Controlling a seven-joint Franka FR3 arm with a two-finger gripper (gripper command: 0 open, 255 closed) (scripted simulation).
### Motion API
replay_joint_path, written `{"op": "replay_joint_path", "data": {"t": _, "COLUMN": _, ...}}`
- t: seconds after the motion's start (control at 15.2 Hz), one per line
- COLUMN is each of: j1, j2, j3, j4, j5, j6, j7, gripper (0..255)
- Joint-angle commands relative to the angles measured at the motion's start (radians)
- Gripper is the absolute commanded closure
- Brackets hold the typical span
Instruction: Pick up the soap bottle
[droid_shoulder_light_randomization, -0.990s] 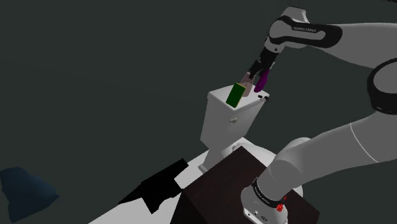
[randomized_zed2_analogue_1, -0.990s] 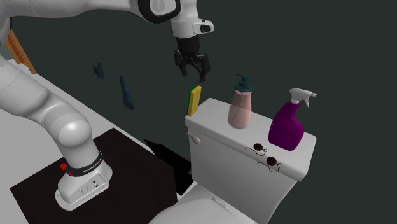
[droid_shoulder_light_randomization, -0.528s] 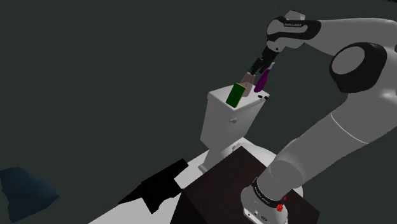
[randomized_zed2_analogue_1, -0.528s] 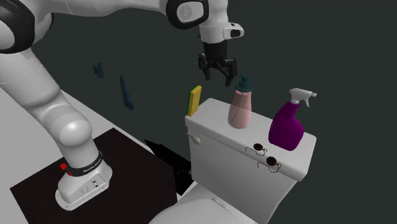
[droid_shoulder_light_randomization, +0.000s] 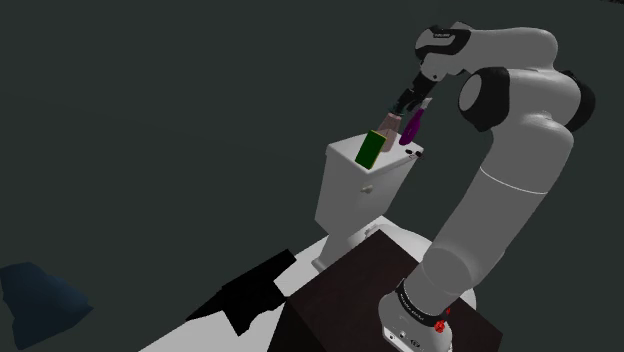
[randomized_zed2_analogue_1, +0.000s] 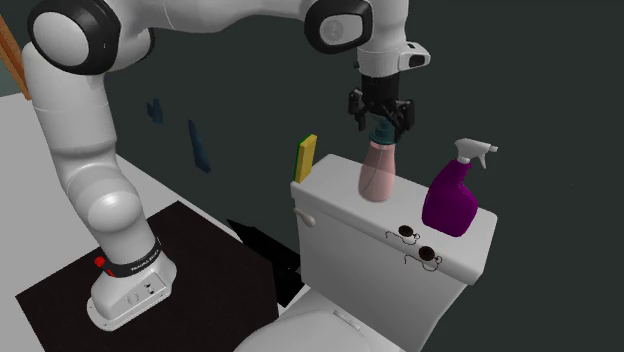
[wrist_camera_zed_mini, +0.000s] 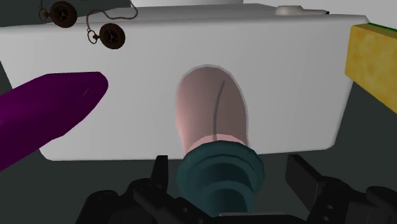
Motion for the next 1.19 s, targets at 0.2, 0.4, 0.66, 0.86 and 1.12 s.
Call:
{"op": "replay_joint_path", "data": {"t": 0.2, "j1": -0.001, "j2": 0.007, "j3": 0.003, "j4": -0.058, "j5": 0.015, "j6": 0.063, "j7": -0.02, "gripper": 0}}
{"op": "replay_joint_path", "data": {"t": 0.4, "j1": 0.0, "j2": 0.008, "j3": 0.004, "j4": -0.078, "j5": 0.017, "j6": 0.084, "j7": -0.024, "gripper": 0}}
{"op": "replay_joint_path", "data": {"t": 0.66, "j1": 0.0, "j2": 0.01, "j3": 0.004, "j4": -0.076, "j5": 0.018, "j6": 0.083, "j7": -0.024, "gripper": 255}}
{"op": "replay_joint_path", "data": {"t": 0.86, "j1": 0.0, "j2": 0.011, "j3": 0.004, "j4": -0.075, "j5": 0.019, "j6": 0.082, "j7": -0.024, "gripper": 255}}
{"op": "replay_joint_path", "data": {"t": 1.12, "j1": 0.0, "j2": 0.009, "j3": 0.004, "j4": -0.078, "j5": 0.017, "j6": 0.084, "j7": -0.024, "gripper": 255}}
